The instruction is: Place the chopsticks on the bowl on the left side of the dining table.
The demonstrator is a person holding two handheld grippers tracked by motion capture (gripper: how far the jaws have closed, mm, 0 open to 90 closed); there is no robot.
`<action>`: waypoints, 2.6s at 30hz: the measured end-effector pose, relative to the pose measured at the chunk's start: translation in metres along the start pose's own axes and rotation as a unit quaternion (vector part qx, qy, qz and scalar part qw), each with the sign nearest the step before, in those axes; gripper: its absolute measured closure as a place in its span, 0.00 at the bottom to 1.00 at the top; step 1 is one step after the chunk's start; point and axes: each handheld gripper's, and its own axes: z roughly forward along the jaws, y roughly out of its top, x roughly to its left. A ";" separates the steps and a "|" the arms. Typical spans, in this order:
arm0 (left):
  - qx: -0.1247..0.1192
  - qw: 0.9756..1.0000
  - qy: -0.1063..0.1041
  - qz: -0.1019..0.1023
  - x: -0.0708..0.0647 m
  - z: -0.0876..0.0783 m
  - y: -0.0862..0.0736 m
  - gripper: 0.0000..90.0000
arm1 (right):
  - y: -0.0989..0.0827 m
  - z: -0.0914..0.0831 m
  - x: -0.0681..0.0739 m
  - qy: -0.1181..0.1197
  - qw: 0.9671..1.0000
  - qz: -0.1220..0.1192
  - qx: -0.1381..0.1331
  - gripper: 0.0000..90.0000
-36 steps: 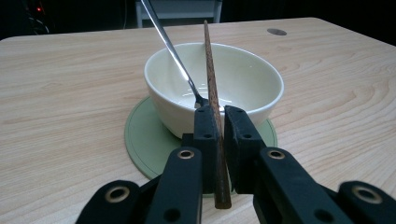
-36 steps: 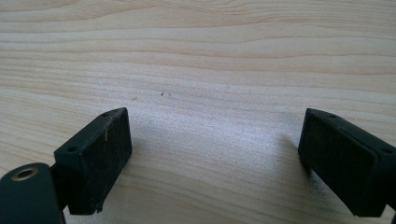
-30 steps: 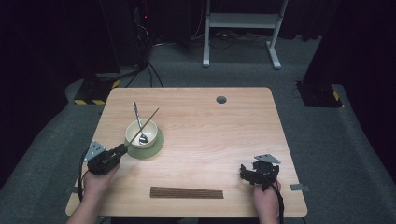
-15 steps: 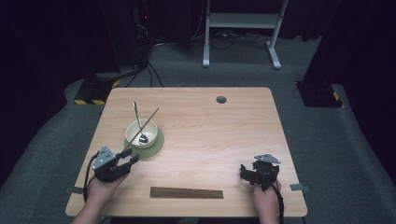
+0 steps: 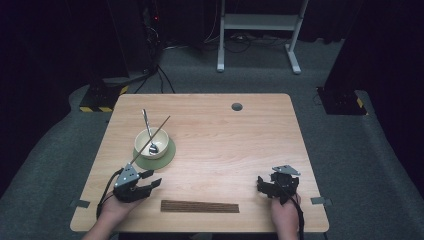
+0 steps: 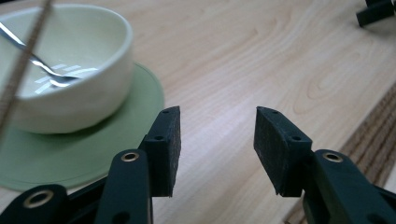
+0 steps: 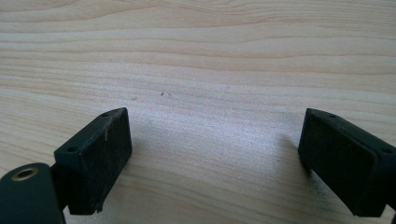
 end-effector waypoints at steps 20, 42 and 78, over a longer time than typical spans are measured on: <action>0.075 0.993 -0.083 0.031 -0.026 0.028 -0.004 0.54 | 0.000 0.000 0.000 0.000 1.000 0.000 0.000 0.10; 0.102 0.990 -0.081 0.049 -0.030 0.037 -0.007 0.60 | 0.000 0.000 0.000 0.000 1.000 0.000 0.000 0.10; 0.092 0.992 -0.069 0.056 -0.028 0.039 -0.008 0.86 | 0.000 0.000 0.000 0.000 1.000 0.000 0.000 0.10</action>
